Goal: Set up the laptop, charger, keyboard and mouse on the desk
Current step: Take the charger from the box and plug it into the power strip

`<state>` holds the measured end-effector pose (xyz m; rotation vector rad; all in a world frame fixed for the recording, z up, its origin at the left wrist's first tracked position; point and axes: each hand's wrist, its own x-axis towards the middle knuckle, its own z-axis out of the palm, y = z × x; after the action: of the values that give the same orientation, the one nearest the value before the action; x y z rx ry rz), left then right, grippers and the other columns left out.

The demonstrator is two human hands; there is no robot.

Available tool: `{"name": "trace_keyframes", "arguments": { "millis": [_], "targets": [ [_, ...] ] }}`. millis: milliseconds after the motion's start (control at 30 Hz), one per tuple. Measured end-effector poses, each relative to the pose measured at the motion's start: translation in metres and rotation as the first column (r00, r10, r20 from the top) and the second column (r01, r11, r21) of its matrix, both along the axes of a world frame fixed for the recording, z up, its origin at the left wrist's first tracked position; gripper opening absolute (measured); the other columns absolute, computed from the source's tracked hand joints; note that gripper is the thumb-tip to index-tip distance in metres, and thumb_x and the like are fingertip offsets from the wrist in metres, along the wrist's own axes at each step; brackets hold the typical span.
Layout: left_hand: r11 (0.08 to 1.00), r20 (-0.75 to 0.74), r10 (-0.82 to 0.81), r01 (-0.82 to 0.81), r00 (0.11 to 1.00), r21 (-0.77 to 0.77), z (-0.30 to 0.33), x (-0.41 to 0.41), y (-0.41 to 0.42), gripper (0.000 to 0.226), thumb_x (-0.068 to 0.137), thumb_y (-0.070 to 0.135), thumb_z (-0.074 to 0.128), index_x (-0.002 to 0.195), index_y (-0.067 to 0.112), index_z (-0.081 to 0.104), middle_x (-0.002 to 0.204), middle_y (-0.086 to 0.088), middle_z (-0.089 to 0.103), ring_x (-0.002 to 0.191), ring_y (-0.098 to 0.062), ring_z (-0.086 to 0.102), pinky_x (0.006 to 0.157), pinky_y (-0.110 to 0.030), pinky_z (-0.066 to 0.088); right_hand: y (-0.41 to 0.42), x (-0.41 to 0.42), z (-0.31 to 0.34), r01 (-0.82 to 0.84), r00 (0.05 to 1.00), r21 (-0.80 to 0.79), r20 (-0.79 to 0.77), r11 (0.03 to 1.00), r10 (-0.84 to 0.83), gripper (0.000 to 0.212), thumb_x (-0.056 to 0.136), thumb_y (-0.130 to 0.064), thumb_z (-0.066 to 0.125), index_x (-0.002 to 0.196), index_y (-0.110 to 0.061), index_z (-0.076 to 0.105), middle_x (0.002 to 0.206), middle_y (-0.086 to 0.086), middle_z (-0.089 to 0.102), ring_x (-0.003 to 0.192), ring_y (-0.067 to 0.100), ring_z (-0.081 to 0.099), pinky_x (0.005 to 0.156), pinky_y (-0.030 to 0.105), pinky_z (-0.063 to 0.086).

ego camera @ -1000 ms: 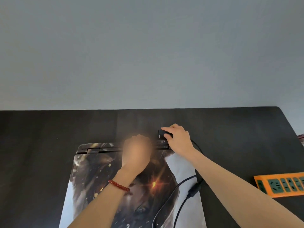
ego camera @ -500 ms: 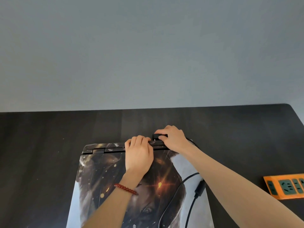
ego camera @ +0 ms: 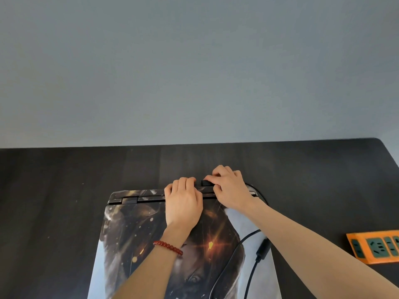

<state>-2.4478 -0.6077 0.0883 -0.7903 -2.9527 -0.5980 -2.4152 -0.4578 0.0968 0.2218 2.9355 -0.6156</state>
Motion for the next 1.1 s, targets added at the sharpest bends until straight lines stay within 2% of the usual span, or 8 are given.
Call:
{"name": "trace_keyframes", "arguments": {
  "millis": [200,267,400,533,667,800,967,1100],
  "targets": [
    [0.999,0.039,-0.031,0.031,0.999,0.009,0.006,-0.003,0.001,0.028,0.088,0.014,0.050,0.114,0.007,0.057,0.113,-0.010,0.062,0.108,-0.026,0.056,0.100,-0.044,0.038,0.005,0.004,0.020,-0.124,0.980,0.102,0.168,0.987,0.106,0.049,0.092,-0.013,0.039,0.139,-0.026,0.035,0.142,0.000,0.035,0.135,0.019,0.025,0.111,0.052,0.014],
    [0.997,0.134,-0.048,0.038,0.990,0.071,0.018,0.001,-0.005,0.032,0.090,0.014,0.048,0.121,0.007,0.052,0.126,-0.011,0.053,0.122,-0.026,0.046,0.109,-0.045,0.028,0.004,0.020,0.039,0.009,0.996,0.004,0.094,1.000,-0.009,0.052,0.093,-0.012,0.037,0.143,-0.022,0.027,0.147,0.000,0.031,0.138,0.019,0.022,0.113,0.056,0.012],
    [0.954,0.276,-0.087,0.000,0.957,0.300,0.047,0.049,-0.041,0.031,0.087,0.012,0.054,0.118,0.007,0.054,0.128,-0.012,0.049,0.120,-0.026,0.046,0.102,-0.045,0.040,-0.002,0.087,0.080,0.335,0.880,-0.346,-0.218,0.876,-0.423,0.043,0.093,-0.006,0.039,0.135,-0.012,0.042,0.133,0.008,0.048,0.122,0.020,0.045,0.103,0.033,0.036],
    [0.932,0.327,-0.121,-0.007,0.937,0.363,0.069,0.131,-0.098,0.025,0.085,0.011,0.058,0.111,0.009,0.057,0.114,-0.006,0.055,0.102,-0.021,0.054,0.085,-0.030,0.047,-0.036,0.193,0.107,0.283,0.882,-0.426,-0.235,0.859,-0.407,0.037,0.092,-0.006,0.045,0.128,-0.016,0.049,0.113,-0.003,0.051,0.100,0.005,0.050,0.084,0.018,0.041],
    [0.954,0.440,-0.194,0.063,0.877,0.295,0.070,0.205,-0.151,0.028,0.085,0.015,0.059,0.113,0.013,0.057,0.113,-0.002,0.058,0.102,-0.016,0.054,0.085,-0.031,0.048,-0.081,0.288,0.110,0.133,0.965,-0.382,-0.161,0.915,-0.208,0.032,0.091,-0.021,0.047,0.122,-0.018,0.053,0.113,-0.010,0.053,0.102,0.002,0.051,0.090,0.028,0.046],
    [0.950,0.579,-0.309,0.275,0.755,0.149,0.055,0.250,-0.188,0.036,0.082,0.009,0.058,0.118,0.015,0.056,0.117,0.000,0.058,0.111,-0.018,0.050,0.095,-0.033,0.042,-0.108,0.343,0.100,-0.069,0.998,-0.192,-0.026,0.979,0.065,0.046,0.088,-0.037,0.049,0.131,-0.021,0.047,0.139,-0.002,0.044,0.123,0.012,0.043,0.100,0.030,0.040],
    [0.752,0.603,-0.431,0.637,0.671,-0.171,0.038,0.287,-0.209,0.062,0.071,0.057,0.060,0.124,0.029,0.046,0.124,0.008,0.041,0.118,-0.014,0.033,0.099,-0.034,0.035,-0.121,0.381,0.085,0.014,0.993,-0.018,0.114,1.000,-0.012,0.061,0.093,-0.031,0.047,0.146,-0.025,0.017,0.156,-0.002,0.015,0.140,0.017,0.023,0.110,0.035,0.029],
    [0.660,0.570,-0.513,0.719,0.643,-0.218,0.036,0.285,-0.205,0.029,0.084,0.029,0.059,0.113,0.024,0.056,0.120,0.002,0.044,0.114,-0.017,0.037,0.090,-0.027,0.039,-0.133,0.404,0.088,0.068,0.997,-0.002,-0.043,0.998,-0.068,0.046,0.089,-0.022,0.055,0.134,-0.023,0.046,0.150,0.007,0.031,0.136,0.022,0.032,0.107,0.039,0.029]
  ]
}}
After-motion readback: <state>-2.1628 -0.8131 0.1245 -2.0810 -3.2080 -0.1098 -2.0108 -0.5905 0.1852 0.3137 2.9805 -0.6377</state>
